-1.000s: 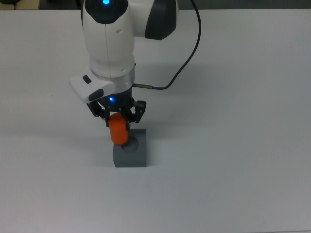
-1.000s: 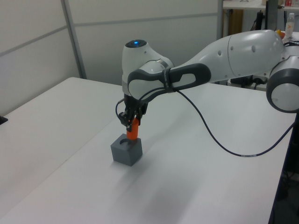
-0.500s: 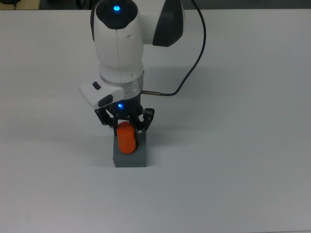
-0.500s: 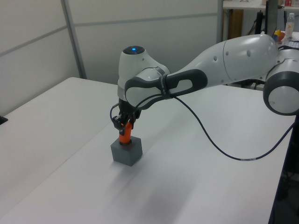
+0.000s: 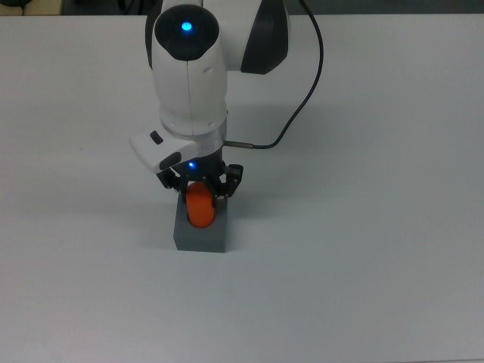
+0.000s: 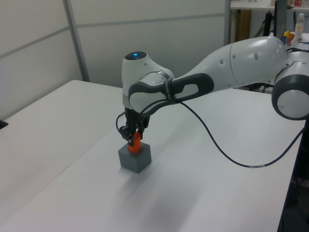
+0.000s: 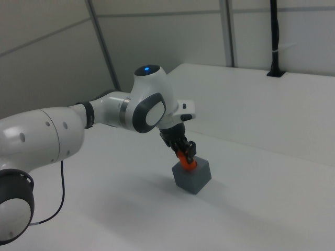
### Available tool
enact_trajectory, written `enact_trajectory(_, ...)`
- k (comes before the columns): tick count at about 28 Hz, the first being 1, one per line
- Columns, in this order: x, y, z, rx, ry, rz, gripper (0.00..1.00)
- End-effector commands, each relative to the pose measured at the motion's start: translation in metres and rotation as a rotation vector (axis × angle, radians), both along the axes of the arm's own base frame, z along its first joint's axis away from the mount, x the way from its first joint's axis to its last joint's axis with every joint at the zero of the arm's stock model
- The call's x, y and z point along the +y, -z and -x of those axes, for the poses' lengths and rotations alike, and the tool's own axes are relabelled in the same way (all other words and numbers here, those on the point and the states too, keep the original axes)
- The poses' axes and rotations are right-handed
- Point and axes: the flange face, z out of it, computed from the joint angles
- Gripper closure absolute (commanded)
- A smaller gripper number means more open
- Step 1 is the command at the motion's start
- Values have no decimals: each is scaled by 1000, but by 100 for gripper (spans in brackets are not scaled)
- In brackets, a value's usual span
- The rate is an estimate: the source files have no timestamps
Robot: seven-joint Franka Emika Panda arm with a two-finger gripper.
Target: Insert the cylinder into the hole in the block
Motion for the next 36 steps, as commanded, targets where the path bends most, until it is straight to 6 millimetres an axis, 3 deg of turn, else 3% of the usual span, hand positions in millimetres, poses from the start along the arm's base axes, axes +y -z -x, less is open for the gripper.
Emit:
enact_trajectory(1, 3, -1, 3, 16, 17, -13, 13)
enact_trajectory(2, 4, -5, 2, 7, 18, -14, 0)
enact_trajectory(6, 4, -14, 2, -5, 25, -19, 0)
enact_trajectory(7, 5, -24, 2, -22, 32, -26, 0)
enact_trajectory(8, 4, -47, 3, -57, 49, -33, 0)
enact_trajectory(13, 8, -89, 18, -78, 56, -43, 0)
enact_trajectory(15, 13, -103, 32, -23, 40, -35, 0)
enact_trajectory(20, 7, -113, 68, 112, 37, -26, 0)
enact_trajectory(29, -12, -127, 130, 148, 53, -25, 0)
enact_trajectory(36, -20, -137, 142, 137, 60, -14, 0)
